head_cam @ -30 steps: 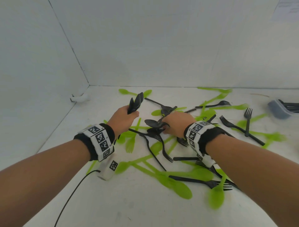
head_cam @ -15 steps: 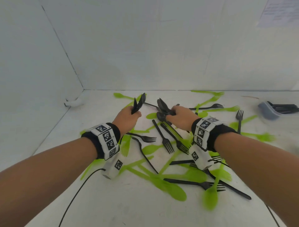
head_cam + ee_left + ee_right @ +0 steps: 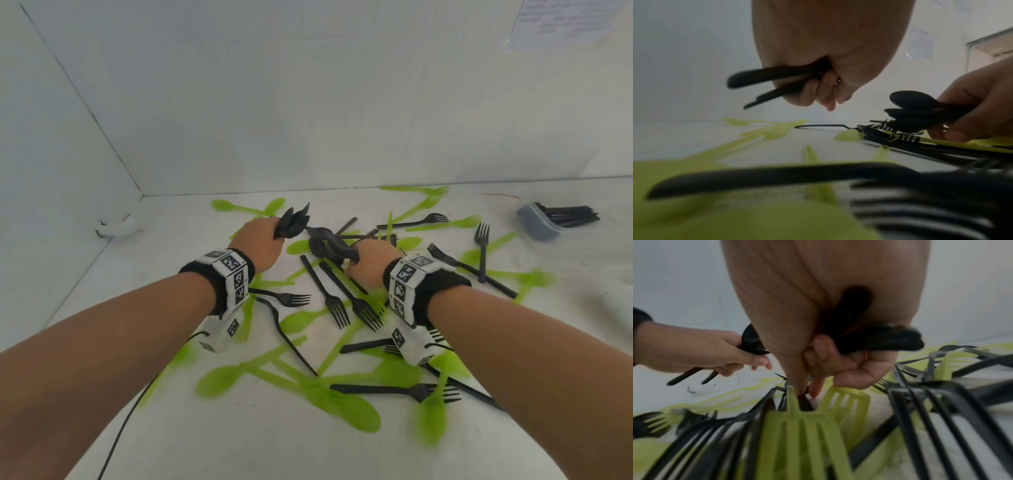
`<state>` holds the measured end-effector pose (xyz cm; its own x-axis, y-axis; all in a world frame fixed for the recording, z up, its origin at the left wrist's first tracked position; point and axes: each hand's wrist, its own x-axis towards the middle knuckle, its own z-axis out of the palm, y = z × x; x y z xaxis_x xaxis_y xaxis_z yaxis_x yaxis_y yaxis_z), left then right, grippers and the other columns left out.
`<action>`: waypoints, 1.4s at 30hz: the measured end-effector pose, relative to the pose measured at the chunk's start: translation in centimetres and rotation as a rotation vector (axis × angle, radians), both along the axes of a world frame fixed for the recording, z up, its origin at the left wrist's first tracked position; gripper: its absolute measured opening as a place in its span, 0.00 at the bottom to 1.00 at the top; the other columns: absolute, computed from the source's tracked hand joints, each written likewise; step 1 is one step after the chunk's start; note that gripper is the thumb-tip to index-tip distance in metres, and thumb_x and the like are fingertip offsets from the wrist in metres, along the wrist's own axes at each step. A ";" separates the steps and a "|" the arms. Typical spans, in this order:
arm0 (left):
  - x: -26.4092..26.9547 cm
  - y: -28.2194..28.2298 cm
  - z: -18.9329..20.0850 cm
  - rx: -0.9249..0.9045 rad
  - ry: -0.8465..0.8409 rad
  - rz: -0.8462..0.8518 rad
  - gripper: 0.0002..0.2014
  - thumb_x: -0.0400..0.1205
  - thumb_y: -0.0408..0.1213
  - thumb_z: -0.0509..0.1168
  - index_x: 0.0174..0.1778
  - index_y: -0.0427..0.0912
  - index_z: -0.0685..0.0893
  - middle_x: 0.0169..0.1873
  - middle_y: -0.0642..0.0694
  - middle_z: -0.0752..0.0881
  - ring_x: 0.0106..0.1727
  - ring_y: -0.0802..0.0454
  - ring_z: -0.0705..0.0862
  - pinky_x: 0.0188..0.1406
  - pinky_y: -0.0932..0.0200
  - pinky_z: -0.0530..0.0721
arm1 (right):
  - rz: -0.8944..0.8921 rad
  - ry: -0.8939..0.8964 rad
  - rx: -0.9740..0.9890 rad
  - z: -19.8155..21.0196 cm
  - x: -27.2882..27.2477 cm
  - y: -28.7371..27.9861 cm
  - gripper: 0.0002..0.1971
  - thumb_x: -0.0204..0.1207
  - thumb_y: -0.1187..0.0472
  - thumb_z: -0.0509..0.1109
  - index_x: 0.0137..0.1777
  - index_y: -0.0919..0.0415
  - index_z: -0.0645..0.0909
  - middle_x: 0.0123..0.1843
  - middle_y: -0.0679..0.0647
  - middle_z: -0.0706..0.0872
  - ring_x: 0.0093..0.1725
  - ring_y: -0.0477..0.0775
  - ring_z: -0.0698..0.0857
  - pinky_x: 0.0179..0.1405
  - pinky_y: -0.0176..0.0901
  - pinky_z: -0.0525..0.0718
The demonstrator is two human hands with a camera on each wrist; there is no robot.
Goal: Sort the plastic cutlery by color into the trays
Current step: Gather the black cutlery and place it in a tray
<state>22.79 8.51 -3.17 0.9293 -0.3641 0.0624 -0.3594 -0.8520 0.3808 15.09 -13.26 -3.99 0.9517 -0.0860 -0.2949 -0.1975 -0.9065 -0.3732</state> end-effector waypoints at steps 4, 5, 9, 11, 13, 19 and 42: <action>2.4 -0.8 0.1 0.146 -0.017 -0.120 0.07 0.86 0.35 0.61 0.54 0.41 0.84 0.63 0.39 0.79 0.55 0.36 0.84 0.53 0.45 0.82 | -0.017 0.010 0.028 -0.6 0.2 0.6 0.08 0.81 0.57 0.69 0.47 0.61 0.83 0.45 0.59 0.87 0.41 0.58 0.87 0.39 0.45 0.86; 3.0 -1.3 0.1 0.197 -0.008 -0.162 0.10 0.86 0.34 0.60 0.61 0.42 0.84 0.72 0.39 0.77 0.65 0.36 0.82 0.61 0.45 0.81 | -0.024 0.009 0.029 -0.6 0.2 0.6 0.08 0.81 0.56 0.70 0.45 0.61 0.83 0.43 0.58 0.87 0.40 0.58 0.87 0.40 0.46 0.87; 4.5 -3.4 -0.3 0.316 0.050 -0.257 0.15 0.89 0.34 0.58 0.70 0.43 0.83 0.75 0.40 0.80 0.75 0.37 0.78 0.67 0.47 0.77 | -0.027 0.056 0.031 -0.7 0.1 0.7 0.16 0.75 0.50 0.75 0.48 0.64 0.87 0.44 0.59 0.90 0.43 0.58 0.90 0.50 0.52 0.92; 5.0 -4.0 -0.8 0.330 0.063 -0.259 0.10 0.88 0.36 0.59 0.61 0.42 0.84 0.59 0.39 0.87 0.60 0.36 0.85 0.52 0.49 0.80 | -0.034 0.065 0.045 -0.9 -0.1 0.6 0.19 0.75 0.45 0.74 0.48 0.64 0.86 0.42 0.57 0.89 0.42 0.57 0.88 0.49 0.50 0.91; 5.2 -4.0 -1.3 0.308 0.048 -0.225 0.08 0.87 0.39 0.61 0.59 0.42 0.81 0.55 0.39 0.83 0.54 0.36 0.85 0.51 0.45 0.83 | -0.055 0.074 0.113 -1.1 -0.1 0.3 0.18 0.76 0.45 0.72 0.48 0.62 0.85 0.39 0.55 0.86 0.39 0.55 0.86 0.46 0.49 0.88; 5.4 -3.6 -1.8 0.259 0.049 -0.243 0.09 0.88 0.44 0.62 0.57 0.43 0.78 0.52 0.40 0.83 0.48 0.40 0.84 0.47 0.45 0.82 | -0.181 -0.072 0.299 -0.9 -0.7 -0.7 0.13 0.78 0.50 0.70 0.57 0.55 0.78 0.43 0.50 0.91 0.46 0.52 0.89 0.47 0.46 0.86; -4.9 -8.1 2.5 -0.382 0.301 -0.081 0.10 0.87 0.44 0.64 0.50 0.40 0.83 0.37 0.46 0.84 0.36 0.48 0.81 0.39 0.54 0.78 | -0.643 -0.398 0.898 1.7 -5.3 -6.7 0.12 0.87 0.59 0.60 0.67 0.59 0.74 0.32 0.53 0.83 0.23 0.49 0.72 0.27 0.44 0.74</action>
<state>17.84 0.40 -0.67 0.8960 -0.4398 -0.0614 -0.2448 -0.6046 0.7580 9.75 -19.97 -2.31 0.8478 -0.4968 -0.1854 -0.2482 -0.0628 -0.9667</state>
